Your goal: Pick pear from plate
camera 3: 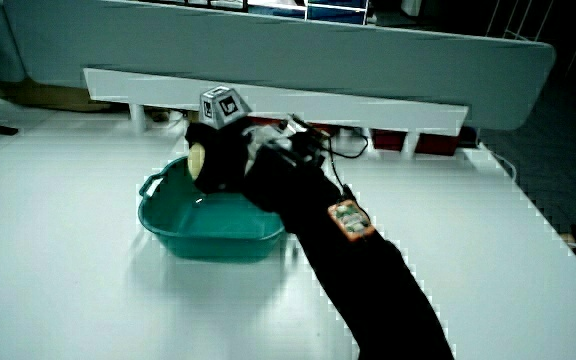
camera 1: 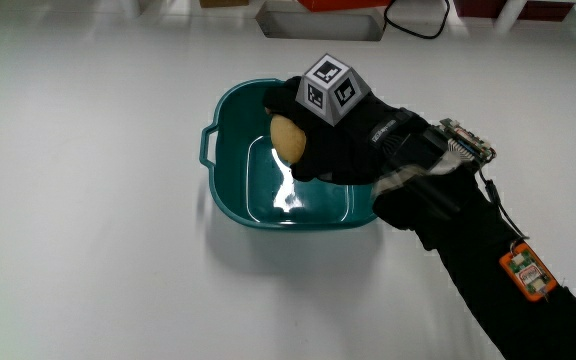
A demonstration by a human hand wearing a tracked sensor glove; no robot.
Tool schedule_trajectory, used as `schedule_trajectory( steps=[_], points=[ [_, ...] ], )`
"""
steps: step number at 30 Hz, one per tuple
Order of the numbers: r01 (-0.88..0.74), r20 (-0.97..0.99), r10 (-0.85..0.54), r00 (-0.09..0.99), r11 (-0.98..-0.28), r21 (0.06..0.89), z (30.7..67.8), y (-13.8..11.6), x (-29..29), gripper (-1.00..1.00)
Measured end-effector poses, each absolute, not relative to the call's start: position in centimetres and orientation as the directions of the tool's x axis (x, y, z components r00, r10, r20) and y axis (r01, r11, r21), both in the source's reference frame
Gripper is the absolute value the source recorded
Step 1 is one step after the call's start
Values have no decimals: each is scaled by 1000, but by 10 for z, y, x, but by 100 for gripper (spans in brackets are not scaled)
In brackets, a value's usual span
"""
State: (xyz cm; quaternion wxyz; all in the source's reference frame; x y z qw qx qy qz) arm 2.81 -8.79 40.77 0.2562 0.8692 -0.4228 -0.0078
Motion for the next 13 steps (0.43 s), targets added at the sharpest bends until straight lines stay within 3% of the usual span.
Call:
schedule_trajectory(
  steps=[4, 8, 13],
  points=[
    [-791, 184, -799, 572, -478, 382, 388, -66, 27, 100],
    [-801, 201, -809, 552, -447, 399, 384, -47, 30, 100],
    [-839, 198, -846, 495, -406, 362, 373, -20, 29, 100]
  ],
)
